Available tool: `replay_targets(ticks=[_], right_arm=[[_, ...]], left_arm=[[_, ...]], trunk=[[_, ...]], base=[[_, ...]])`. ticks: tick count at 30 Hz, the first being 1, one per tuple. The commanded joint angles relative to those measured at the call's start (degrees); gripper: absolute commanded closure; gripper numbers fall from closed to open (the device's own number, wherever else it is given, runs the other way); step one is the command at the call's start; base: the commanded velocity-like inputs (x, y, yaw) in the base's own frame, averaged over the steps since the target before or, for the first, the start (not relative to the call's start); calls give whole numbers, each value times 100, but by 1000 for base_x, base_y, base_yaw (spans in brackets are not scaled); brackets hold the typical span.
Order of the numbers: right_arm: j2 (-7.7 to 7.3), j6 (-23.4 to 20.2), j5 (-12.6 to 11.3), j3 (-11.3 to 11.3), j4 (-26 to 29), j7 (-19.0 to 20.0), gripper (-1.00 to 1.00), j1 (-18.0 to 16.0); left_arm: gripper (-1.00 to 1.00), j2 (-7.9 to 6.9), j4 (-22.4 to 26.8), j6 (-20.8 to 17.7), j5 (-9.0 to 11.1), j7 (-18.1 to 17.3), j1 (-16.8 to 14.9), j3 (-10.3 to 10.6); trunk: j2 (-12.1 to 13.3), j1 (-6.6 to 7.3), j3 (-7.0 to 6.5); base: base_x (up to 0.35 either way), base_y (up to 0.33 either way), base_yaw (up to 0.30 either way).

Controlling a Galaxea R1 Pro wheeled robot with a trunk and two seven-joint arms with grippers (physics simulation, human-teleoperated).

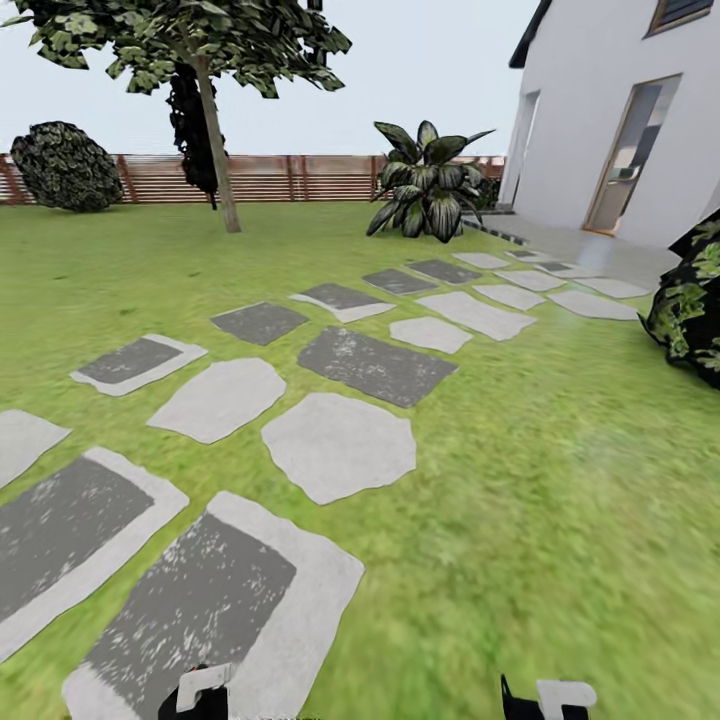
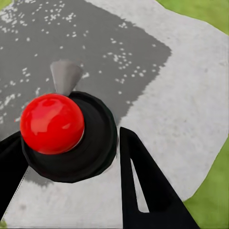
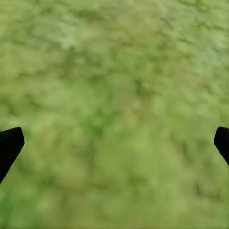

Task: Pick up the pesticide atomizer in the garden and spray insectifuge to fully cover both potted plants in the garden.

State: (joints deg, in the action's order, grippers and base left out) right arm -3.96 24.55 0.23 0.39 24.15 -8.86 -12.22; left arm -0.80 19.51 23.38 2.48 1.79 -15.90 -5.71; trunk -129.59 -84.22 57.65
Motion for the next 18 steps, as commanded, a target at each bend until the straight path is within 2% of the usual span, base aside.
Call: replay_targets(ticks=[1, 18], right_arm=[[-1, 15, 3, 5, -3, -19, -100, -3], [0, 15, 8, 5, -2, -15, -100, -3]], left_arm=[[100, 0, -7, 21, 25, 6, -6, 8], [100, 5, -8, 26, 24, 6, -2, 8]], trunk=[[-2, 1, 5], [-2, 1, 5]], base=[[0, 0, 271], [0, 0, 271]])
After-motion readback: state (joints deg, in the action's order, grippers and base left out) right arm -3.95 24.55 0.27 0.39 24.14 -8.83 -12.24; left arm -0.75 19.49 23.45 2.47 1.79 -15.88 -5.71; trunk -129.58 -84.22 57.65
